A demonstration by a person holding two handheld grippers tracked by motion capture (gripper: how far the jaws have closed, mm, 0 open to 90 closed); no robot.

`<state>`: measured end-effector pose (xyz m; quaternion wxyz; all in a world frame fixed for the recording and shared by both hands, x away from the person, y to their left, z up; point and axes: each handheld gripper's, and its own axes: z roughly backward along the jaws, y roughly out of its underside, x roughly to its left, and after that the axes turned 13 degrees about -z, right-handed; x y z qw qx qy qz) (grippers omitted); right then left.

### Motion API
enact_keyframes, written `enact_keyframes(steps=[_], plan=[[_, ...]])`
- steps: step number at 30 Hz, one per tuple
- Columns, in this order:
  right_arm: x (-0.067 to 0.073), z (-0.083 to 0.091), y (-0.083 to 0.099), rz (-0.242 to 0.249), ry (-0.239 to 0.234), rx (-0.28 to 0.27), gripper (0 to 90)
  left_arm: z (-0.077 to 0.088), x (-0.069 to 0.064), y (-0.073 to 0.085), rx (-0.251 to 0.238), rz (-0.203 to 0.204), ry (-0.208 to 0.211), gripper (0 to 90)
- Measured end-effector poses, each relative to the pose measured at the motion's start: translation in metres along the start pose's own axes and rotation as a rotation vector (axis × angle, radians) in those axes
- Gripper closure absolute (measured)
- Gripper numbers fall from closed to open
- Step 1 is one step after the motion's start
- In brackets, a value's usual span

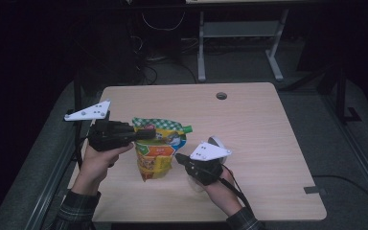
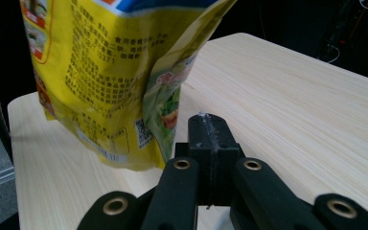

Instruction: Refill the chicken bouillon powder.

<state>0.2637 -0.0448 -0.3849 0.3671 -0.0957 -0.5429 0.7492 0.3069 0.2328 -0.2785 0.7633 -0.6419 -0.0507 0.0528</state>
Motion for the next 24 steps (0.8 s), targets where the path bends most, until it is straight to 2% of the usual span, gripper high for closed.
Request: enact_keyframes(steps=[15,19,24], plan=[[0.016,-0.02,0.004,0.013,0.001,-0.013,89.8,-0.011,-0.001,-0.002,0.001,0.003,0.022,89.8],[0.022,-0.025,0.008,0.026,0.015,-0.037,89.7,-0.012,0.0,-0.003,0.004,0.003,0.02,89.8],[0.033,-0.03,0.011,0.015,0.056,-0.051,89.7,-0.014,-0.002,-0.004,0.01,0.004,0.031,89.8]])
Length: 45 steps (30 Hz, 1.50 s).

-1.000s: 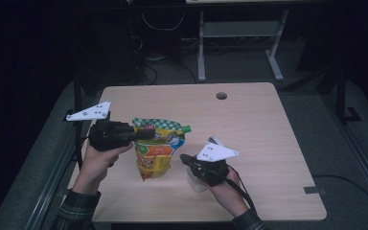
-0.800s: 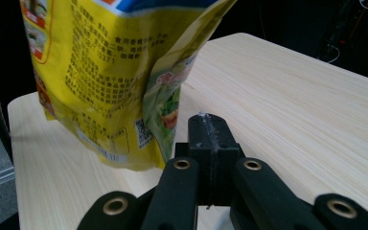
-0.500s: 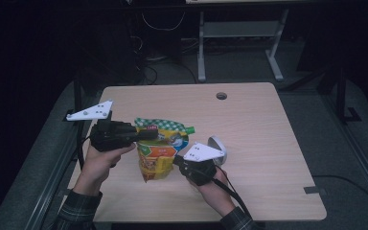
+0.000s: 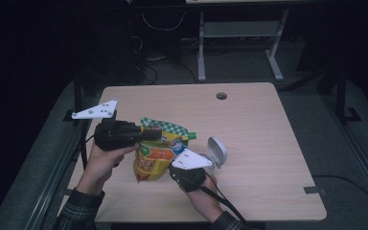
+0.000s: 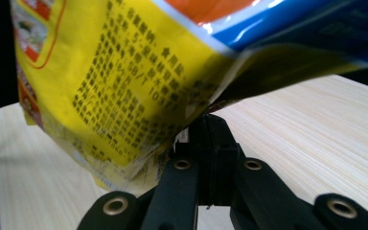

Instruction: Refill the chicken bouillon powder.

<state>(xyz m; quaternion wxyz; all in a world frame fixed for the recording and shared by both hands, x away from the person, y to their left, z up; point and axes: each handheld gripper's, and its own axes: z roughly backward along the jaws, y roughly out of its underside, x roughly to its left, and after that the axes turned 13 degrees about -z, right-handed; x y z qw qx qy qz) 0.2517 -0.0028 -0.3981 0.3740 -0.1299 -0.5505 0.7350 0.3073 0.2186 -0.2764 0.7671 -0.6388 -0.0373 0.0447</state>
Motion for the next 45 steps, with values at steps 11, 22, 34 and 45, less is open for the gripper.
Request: enact_keyframes(steps=[11,22,34,45], plan=[[0.0,-0.006,-0.003,-0.028,0.042,-0.063,89.7,0.002,-0.007,-0.002,-0.005,0.002,0.018,89.9],[0.009,-0.013,0.008,0.01,-0.009,-0.05,89.8,-0.008,-0.002,-0.004,0.026,0.01,0.015,89.9],[0.016,-0.022,0.019,0.033,-0.026,-0.09,89.8,-0.022,0.012,-0.002,0.092,0.045,0.024,90.0],[0.018,-0.026,0.022,0.015,-0.023,-0.106,89.8,-0.041,0.026,-0.009,0.209,0.036,0.092,90.0]])
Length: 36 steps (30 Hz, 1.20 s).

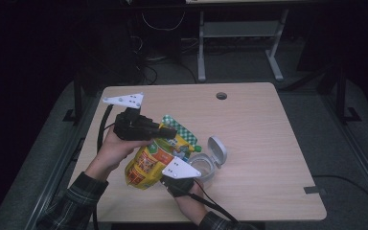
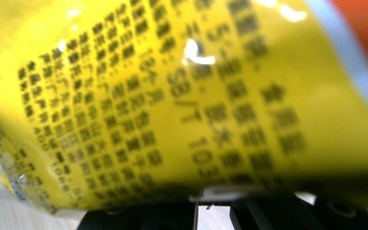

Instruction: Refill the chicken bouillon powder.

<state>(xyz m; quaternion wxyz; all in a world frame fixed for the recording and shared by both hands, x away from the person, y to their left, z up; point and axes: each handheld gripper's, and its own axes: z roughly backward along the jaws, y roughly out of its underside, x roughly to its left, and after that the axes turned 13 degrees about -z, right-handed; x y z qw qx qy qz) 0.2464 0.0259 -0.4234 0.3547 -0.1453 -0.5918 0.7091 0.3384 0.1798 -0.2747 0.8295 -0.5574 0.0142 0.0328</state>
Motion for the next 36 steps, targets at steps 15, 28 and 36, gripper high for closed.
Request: enact_keyframes(steps=[15,28,36], plan=[[0.001,-0.001,0.002,-0.014,-0.012,-0.02,89.8,-0.02,0.006,-0.008,0.085,0.025,-0.014,90.0],[0.002,0.0,0.002,-0.035,-0.039,-0.046,89.7,-0.032,0.009,-0.013,0.159,0.028,-0.065,90.0],[0.001,0.001,0.005,-0.035,-0.045,-0.04,89.8,-0.041,0.012,-0.011,0.188,0.041,-0.061,90.0]])
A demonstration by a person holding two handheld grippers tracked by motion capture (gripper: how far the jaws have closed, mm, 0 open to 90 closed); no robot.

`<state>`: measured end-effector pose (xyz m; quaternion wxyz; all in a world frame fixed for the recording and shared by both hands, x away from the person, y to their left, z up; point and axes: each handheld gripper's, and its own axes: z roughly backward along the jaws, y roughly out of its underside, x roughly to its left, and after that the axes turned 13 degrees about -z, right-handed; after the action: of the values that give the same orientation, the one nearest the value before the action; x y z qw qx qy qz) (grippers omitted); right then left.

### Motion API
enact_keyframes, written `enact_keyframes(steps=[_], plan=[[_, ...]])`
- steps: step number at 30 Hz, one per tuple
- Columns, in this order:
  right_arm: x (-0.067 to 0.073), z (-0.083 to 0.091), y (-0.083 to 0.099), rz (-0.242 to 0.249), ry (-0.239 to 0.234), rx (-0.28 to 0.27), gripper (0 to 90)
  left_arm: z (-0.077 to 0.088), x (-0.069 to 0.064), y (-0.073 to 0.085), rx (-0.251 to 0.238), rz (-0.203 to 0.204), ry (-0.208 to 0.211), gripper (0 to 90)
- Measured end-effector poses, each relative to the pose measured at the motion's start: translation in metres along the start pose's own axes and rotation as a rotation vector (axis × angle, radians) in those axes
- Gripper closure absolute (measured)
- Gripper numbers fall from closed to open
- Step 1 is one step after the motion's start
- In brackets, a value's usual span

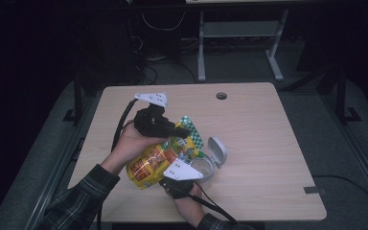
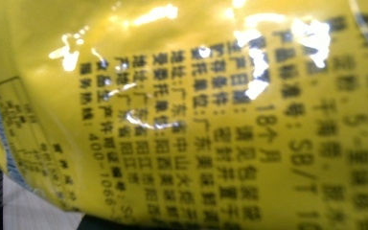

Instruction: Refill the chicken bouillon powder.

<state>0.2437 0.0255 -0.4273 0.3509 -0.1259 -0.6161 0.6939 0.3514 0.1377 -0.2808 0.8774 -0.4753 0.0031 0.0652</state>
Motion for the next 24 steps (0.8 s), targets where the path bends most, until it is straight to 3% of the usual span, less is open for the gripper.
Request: enact_keyframes(steps=[17,24], plan=[[0.001,0.001,0.003,-0.002,-0.016,-0.001,89.7,-0.011,0.004,0.001,0.056,0.018,-0.029,89.9],[0.0,0.001,0.004,-0.01,-0.017,-0.002,89.8,-0.016,0.004,0.0,0.066,0.021,-0.013,89.9]])
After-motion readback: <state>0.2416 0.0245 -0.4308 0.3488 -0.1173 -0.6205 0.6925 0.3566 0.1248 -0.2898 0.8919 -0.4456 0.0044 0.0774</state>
